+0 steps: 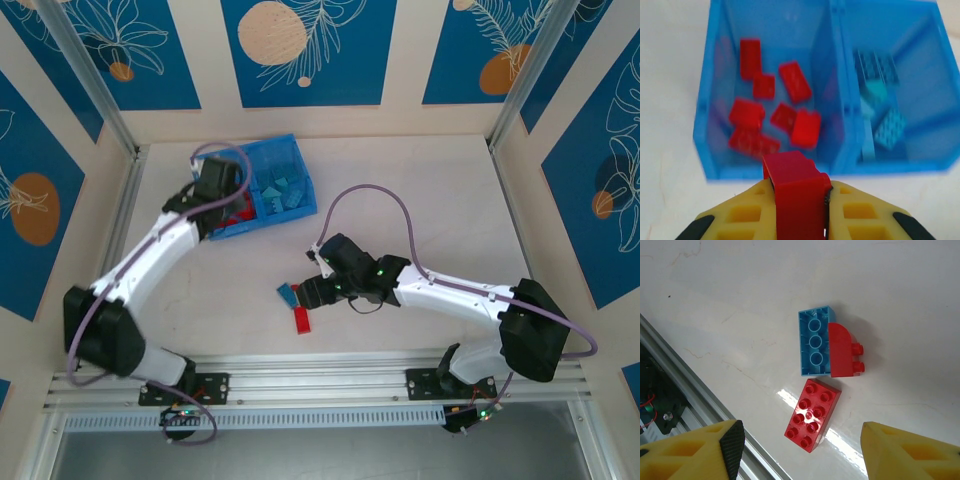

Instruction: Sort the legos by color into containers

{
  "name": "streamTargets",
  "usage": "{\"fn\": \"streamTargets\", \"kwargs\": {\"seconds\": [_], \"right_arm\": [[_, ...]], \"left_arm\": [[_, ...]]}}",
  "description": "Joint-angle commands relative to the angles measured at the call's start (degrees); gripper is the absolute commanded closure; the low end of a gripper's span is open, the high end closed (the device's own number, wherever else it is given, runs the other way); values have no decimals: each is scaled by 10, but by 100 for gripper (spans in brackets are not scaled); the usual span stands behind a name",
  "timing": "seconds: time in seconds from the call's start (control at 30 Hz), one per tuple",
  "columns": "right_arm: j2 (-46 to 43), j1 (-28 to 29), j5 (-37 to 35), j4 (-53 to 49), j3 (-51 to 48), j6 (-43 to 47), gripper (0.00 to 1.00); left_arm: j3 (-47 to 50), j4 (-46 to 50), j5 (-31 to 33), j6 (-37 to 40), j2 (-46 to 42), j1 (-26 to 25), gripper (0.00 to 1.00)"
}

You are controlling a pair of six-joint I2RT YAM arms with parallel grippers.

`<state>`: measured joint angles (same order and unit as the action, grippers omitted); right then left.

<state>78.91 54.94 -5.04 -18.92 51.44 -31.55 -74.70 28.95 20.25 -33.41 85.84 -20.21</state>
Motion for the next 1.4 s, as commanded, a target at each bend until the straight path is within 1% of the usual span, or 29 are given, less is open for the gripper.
{"fn": "streamTargets", "kwargs": {"seconds": [0.0,0.1,0.2,0.27,0.33,0.4,0.5,0.63,0.73,0.83,0.9,1.0,1.03,1.07,1.13,1.2,1.3,1.37], "right_arm": [[-15,5,-11,0,13,-5,35],[-21,5,-11,0,14,-2,35],[-27,5,-9,0,13,-1,35],[-30,5,-8,-2,15,-1,35],[-32,5,-8,-5,16,1,35],[-33,5,-8,-7,16,3,35],[-32,5,-10,-5,14,0,35],[-23,5,-8,7,12,-8,34],[-11,6,-8,11,19,-10,34],[8,13,-21,3,34,-2,35],[28,23,-34,-11,55,15,35],[71,41,-59,-40,98,55,35],[84,44,-63,-48,112,65,35],[101,47,-62,-57,130,76,36],[134,50,-52,-67,158,88,37],[172,52,-36,-81,192,88,41],[221,54,-26,-82,221,70,45],[247,50,-22,-65,224,52,45]], "left_arm": [[-93,-13,-24,57,97,44,91],[-190,2,-40,50,195,75,90],[-243,-9,-79,29,264,103,88],[-265,-20,-102,18,298,117,78],[-295,-21,-123,14,326,127,64],[-319,-16,-137,16,338,132,54],[-314,-18,-147,13,316,132,47],[-240,-56,-174,-6,228,130,45],[-163,-66,-203,-9,128,117,46],[-60,-71,-204,14,-3,83,48],[14,-57,-189,44,-99,41,49],[99,-17,-173,108,-226,-26,49],[119,0,-181,128,-260,-40,49],[138,22,-201,151,-297,-48,49],[160,78,-242,195,-355,-52,47],[167,144,-263,237,-405,-52,46],[179,195,-256,268,-455,-52,45],[198,194,-253,272,-477,-52,43]]}}
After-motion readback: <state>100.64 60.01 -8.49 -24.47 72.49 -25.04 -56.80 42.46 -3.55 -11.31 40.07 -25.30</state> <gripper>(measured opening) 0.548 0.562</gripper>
